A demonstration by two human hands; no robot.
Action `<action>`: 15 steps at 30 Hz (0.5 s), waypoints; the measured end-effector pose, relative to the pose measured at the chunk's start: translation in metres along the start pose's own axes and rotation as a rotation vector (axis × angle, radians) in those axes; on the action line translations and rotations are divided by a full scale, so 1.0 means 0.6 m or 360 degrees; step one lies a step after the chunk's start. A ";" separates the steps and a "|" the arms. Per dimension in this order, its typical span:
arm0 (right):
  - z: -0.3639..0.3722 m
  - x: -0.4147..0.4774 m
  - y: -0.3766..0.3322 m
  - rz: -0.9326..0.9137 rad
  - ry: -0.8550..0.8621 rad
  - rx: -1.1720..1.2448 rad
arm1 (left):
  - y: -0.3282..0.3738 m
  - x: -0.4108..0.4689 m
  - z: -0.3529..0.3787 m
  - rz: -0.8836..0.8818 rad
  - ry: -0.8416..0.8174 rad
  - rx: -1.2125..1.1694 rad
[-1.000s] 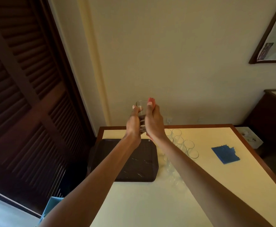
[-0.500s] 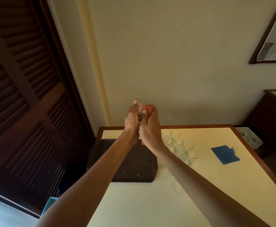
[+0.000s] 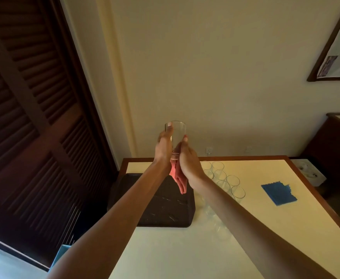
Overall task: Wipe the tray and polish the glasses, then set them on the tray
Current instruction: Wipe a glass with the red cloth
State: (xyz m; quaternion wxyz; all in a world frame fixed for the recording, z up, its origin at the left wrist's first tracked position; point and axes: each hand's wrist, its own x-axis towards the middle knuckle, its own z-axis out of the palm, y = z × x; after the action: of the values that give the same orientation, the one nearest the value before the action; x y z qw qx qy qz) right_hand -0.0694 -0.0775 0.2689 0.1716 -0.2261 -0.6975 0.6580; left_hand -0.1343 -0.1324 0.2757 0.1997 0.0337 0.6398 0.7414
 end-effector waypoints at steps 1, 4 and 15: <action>0.004 -0.006 0.005 -0.0120 0.0040 -0.0080 | -0.001 0.002 -0.001 0.0006 0.0004 0.0026; 0.019 0.004 0.014 -0.0494 0.0228 -0.0278 | 0.003 -0.004 0.004 -0.0012 0.0024 -0.0031; -0.015 0.058 -0.017 0.0080 0.0110 0.0065 | -0.002 -0.012 0.021 0.0087 -0.0037 0.0158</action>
State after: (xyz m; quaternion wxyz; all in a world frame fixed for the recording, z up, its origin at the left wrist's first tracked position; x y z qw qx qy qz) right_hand -0.0948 -0.0513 0.2774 0.1838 -0.2626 -0.6717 0.6679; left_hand -0.1236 -0.1227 0.2783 0.1847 0.0696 0.6723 0.7135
